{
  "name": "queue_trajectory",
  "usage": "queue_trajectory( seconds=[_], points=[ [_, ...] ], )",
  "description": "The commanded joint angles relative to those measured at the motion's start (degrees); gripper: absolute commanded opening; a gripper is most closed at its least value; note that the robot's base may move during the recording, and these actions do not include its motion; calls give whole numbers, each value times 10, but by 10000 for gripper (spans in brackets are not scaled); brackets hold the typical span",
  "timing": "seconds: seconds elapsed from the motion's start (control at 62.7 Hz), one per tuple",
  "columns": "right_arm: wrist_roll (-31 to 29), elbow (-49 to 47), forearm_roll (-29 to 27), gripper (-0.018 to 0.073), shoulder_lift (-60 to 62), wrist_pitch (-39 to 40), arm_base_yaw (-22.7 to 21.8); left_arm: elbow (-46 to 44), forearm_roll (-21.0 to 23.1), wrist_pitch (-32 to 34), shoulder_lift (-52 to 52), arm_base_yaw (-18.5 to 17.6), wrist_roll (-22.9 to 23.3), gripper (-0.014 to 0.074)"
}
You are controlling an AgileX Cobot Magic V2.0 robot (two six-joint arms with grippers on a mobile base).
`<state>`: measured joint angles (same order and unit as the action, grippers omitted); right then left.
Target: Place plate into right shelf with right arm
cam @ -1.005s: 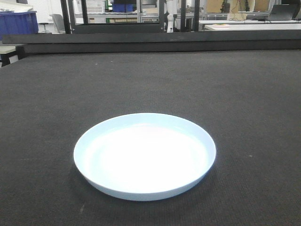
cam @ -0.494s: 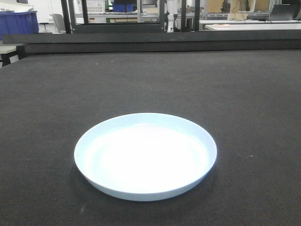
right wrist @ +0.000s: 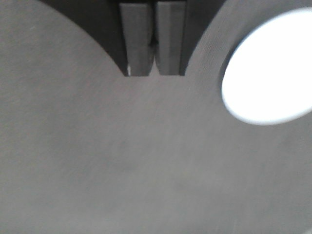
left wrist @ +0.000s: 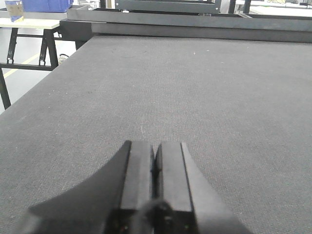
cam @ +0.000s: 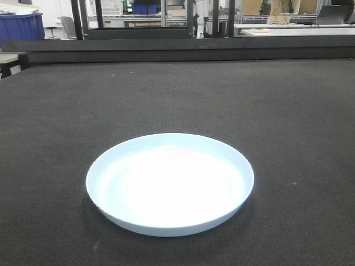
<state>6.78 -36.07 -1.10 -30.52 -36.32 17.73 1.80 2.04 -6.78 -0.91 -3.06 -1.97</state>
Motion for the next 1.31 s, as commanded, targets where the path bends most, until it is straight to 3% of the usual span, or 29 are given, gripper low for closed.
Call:
queue_trajectory(
  seconds=[0.0, 0.207, 0.431, 0.494, 0.654, 1.292],
  points=[
    [-25, -63, 4, 56, -84, -23, 46, 6, 4, 49, -4, 0, 2, -47],
    [-31, -139, 11, 57, -279, -39, 157, 6, 4, 49, -4, 0, 2, -47],
    [20, -179, 17, 69, -410, -1, 165, 6, 4, 49, -4, 0, 2, -47],
    [21, -183, 11, 161, -432, 11, 165, 6, 4, 49, -4, 0, 2, -47],
    [21, -187, -14, 654, -468, 28, 165, 6, 4, 49, -4, 0, 2, -47],
    [21, -187, -31, 623, -566, 91, 165, 6, 4, 49, -4, 0, 2, -47]
  ],
)
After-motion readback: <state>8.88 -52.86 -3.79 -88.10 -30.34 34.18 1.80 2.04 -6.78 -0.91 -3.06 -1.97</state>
